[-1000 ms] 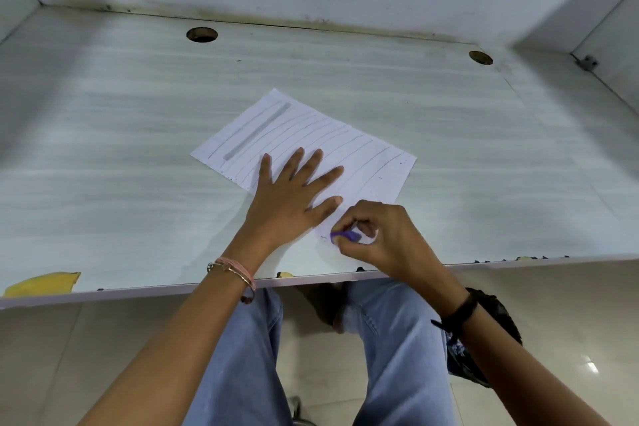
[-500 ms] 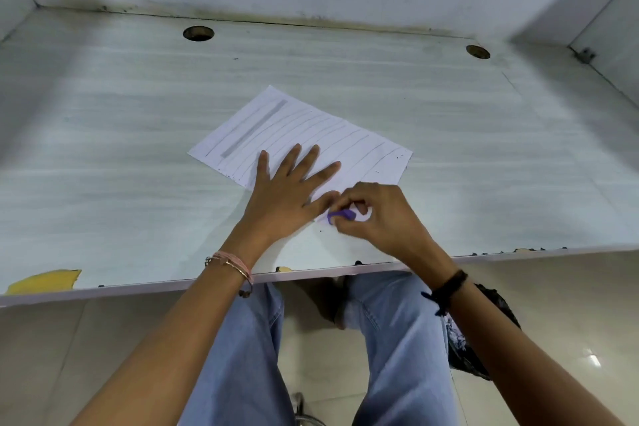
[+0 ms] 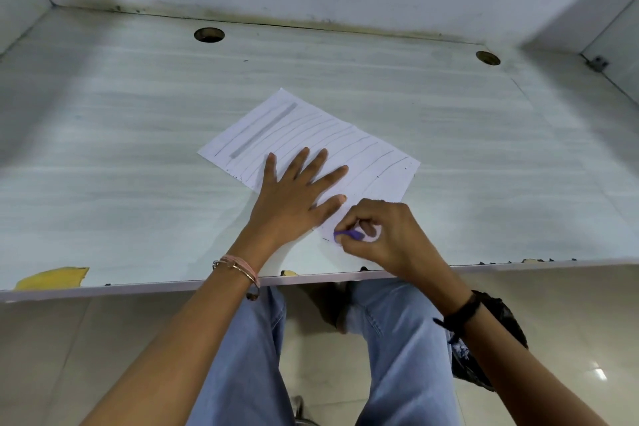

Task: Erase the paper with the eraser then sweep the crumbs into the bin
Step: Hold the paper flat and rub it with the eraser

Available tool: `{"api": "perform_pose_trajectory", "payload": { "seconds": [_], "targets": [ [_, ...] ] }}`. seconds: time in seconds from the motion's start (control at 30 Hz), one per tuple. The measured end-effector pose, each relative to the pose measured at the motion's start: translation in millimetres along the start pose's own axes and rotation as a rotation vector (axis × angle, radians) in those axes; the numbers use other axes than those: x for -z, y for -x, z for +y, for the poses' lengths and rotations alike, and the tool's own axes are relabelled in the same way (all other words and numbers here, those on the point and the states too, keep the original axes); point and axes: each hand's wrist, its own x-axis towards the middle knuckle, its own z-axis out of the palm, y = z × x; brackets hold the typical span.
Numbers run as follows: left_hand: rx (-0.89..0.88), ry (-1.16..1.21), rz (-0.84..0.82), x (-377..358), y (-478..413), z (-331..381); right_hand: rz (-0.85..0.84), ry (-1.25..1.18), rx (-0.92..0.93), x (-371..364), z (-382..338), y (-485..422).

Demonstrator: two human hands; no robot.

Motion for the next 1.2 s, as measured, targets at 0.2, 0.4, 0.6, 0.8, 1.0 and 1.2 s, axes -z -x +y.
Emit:
{"api": "perform_pose_trajectory", "payload": {
  "seconds": [0.2,0.4,0.6,0.8,1.0,1.2],
  "targets": [
    [0.002,0.001,-0.023,1.5,0.2,0.6,0.066,-0.080,-0.087,6.7,0.9,-12.2],
    [-0.002,-0.021,-0.028,1.9,0.0,0.0,-0.024,-0.067,-0.021,-2.7,0.7,3.0],
    [-0.007,0.003,-0.038,3.0,2.4,0.9,0.065,-0.160,-0.109,15.6,10.5,-3.6],
    [-0.035,-0.027,-0.033,3.2,6.0,1.3,0.289,-0.048,-0.197,15.8,34.9,-13.3],
    [-0.024,0.041,0.013,0.5,30.6,16.6,0.321,-0.049,-0.135,11.6,36.1,-0.2],
    [-0.016,-0.001,-0.013,-2.5,19.2,25.6,0.228,-0.130,-0.209,22.1,30.9,-8.3]
  ]
}}
